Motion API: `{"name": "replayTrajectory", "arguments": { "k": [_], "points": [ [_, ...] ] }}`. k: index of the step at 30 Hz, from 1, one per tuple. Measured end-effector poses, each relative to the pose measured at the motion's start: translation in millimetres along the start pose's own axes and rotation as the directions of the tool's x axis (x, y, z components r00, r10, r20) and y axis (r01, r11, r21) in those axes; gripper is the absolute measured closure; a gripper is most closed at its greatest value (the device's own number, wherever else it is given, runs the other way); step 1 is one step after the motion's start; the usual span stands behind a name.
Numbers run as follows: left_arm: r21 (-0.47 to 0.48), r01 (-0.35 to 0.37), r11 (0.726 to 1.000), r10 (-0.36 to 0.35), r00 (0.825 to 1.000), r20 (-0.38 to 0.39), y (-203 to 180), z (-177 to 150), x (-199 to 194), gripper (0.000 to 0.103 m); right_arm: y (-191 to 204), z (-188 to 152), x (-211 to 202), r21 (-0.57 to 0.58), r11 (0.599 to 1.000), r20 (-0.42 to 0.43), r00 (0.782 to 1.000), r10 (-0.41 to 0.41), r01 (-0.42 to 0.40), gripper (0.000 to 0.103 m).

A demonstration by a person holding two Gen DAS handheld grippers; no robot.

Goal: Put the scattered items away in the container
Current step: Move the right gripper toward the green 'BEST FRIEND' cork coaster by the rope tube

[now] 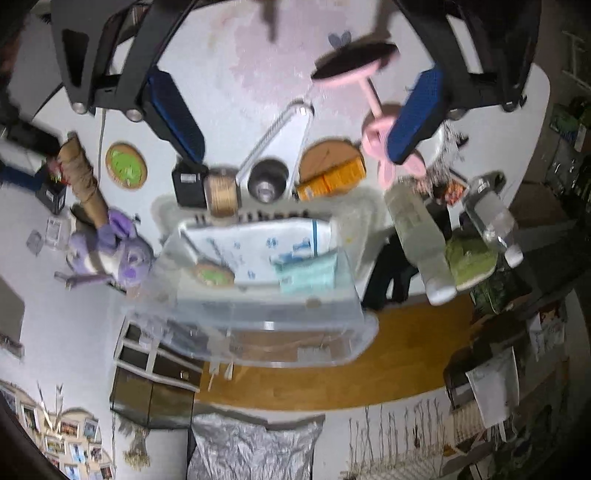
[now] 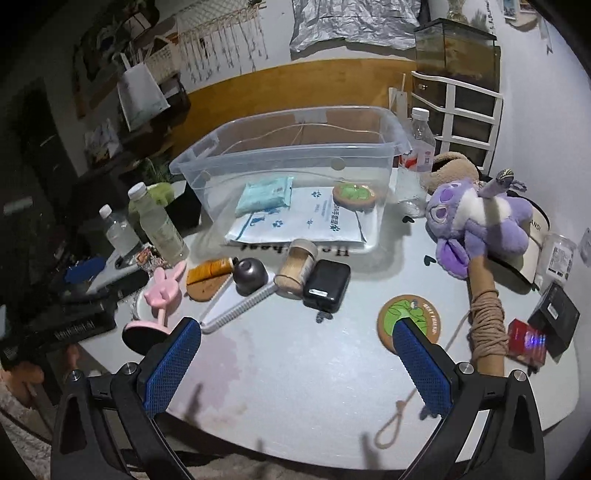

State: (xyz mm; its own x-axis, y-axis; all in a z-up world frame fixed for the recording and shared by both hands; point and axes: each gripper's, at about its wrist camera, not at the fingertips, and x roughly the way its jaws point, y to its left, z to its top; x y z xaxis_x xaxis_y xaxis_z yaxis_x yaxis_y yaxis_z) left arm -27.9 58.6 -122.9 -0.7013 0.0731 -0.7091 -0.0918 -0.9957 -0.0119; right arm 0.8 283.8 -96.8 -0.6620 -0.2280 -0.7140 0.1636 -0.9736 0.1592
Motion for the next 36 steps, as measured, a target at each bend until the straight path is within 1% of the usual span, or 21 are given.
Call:
{"name": "replayTrajectory", "arguments": {
  "k": [2,4,5,6,7,8,9,11,12,13,15,20,24,25,28,29,30,31,32,35,36],
  "points": [
    [0.004,0.011,1.000,-0.011,0.999,-0.037,-7.6,-9.9,6.5,0.019,-6.6,-2.0,0.5,-0.008,1.000,-0.017,1.000,0.007,-0.007,0.001],
    [0.008,0.035,0.999,-0.035,0.998,-0.060,-18.9,-16.2,12.7,0.019,-13.8,-5.1,2.9,-0.009,1.000,-0.047,0.999,0.004,-0.005,0.011],
    [0.021,0.060,0.998,-0.058,0.996,-0.064,-28.6,-15.7,17.1,0.021,-18.7,-7.3,3.2,-0.005,1.000,-0.058,0.998,-0.007,0.007,0.021],
    [0.033,0.085,0.996,-0.082,0.994,-0.069,-38.3,-15.2,21.5,0.023,-23.7,-9.4,3.3,-0.002,1.000,-0.069,0.997,-0.019,0.019,0.029],
    [0.046,0.109,0.993,-0.106,0.992,-0.074,-48.0,-14.7,25.9,0.025,-29.1,-10.3,3.0,0.006,1.000,-0.076,0.997,-0.028,0.028,0.032],
    [0.058,0.134,0.989,-0.129,0.988,-0.080,-57.6,-14.2,30.3,0.030,-38.5,-13.2,1.9,0.022,0.999,-0.086,0.995,-0.040,0.042,0.042],
    [0.070,0.158,0.985,-0.152,0.985,-0.085,-67.3,-13.7,34.8,0.031,-47.2,-16.1,1.2,0.043,0.998,-0.098,0.994,-0.048,0.052,0.054],
    [0.094,0.207,0.974,-0.198,0.975,-0.098,-86.9,-12.3,43.9,0.031,-64.5,-22.0,-0.3,0.084,0.994,-0.120,0.991,-0.064,0.074,0.065],
    [0.107,0.231,0.967,-0.220,0.970,-0.106,-97.9,-9.0,51.0,0.032,-72.3,-25.5,-2.0,0.104,0.991,-0.128,0.989,-0.068,0.082,0.068],
    [0.120,0.255,0.960,-0.241,0.964,-0.115,-109.1,-5.6,58.3,0.033,-80.1,-29.0,-3.6,0.125,0.988,-0.137,0.988,-0.072,0.090,0.069],
    [0.156,0.293,0.943,-0.272,0.952,-0.142,-133.5,1.6,77.0,0.044,-95.5,-36.1,-7.0,0.165,0.981,-0.153,0.985,-0.080,0.106,0.070],
    [0.230,0.377,0.897,-0.326,0.917,-0.230,-193.0,18.6,130.1,0.044,-123.6,-51.3,-23.6,0.242,0.955,-0.166,0.977,-0.136,0.174,0.070],
    [0.297,0.431,0.852,-0.343,0.888,-0.307,-240.1,25.8,168.4,0.044,-142.1,-61.9,-40.7,0.301,0.925,-0.165,0.968,-0.188,0.231,0.070],
    [0.315,0.442,0.840,-0.343,0.882,-0.323,-251.6,26.3,176.3,0.044,-145.4,-63.9,-43.7,0.312,0.919,-0.166,0.966,-0.197,0.241,0.070],
    [0.347,0.455,0.820,-0.333,0.872,-0.358,-275.8,23.4,192.8,0.044,-156.7,-71.3,-54.7,0.350,0.895,-0.168,0.959,-0.229,0.275,0.070],
    [0.350,0.459,0.817,-0.328,0.868,-0.373,-281.8,21.5,198.7,0.044,-160.3,-74.2,-58.2,0.365,0.886,-0.169,0.956,-0.238,0.285,0.070],
    [0.354,0.460,0.814,-0.320,0.864,-0.387,-287.8,19.4,204.7,0.040,-162.4,-75.9,-60.1,0.373,0.881,-0.170,0.955,-0.244,0.291,0.070],
    [0.364,0.450,0.816,-0.300,0.867,-0.399,-293.3,16.4,211.2,0.037,-164.4,-77.6,-62.0,0.380,0.876,-0.171,0.953,-0.249,0.297,0.070],
    [0.373,0.438,0.818,-0.285,0.872,-0.399,-295.7,14.4,214.5,0.031,-166.0,-79.0,-63.7,0.386,0.872,-0.172,0.952,-0.253,0.301,0.070],
    [0.444,0.388,0.807,-0.230,0.901,-0.368,-299.6,4.8,214.0,0.020,-169.0,-82.0,-65.9,0.396,0.866,-0.175,0.951,-0.257,0.307,0.070],
    [0.467,0.371,0.803,-0.212,0.910,-0.357,-300.8,1.6,213.9,0.020,-169.6,-82.7,-66.1,0.398,0.865,-0.176,0.950,-0.257,0.307,0.070]
  ]
}}
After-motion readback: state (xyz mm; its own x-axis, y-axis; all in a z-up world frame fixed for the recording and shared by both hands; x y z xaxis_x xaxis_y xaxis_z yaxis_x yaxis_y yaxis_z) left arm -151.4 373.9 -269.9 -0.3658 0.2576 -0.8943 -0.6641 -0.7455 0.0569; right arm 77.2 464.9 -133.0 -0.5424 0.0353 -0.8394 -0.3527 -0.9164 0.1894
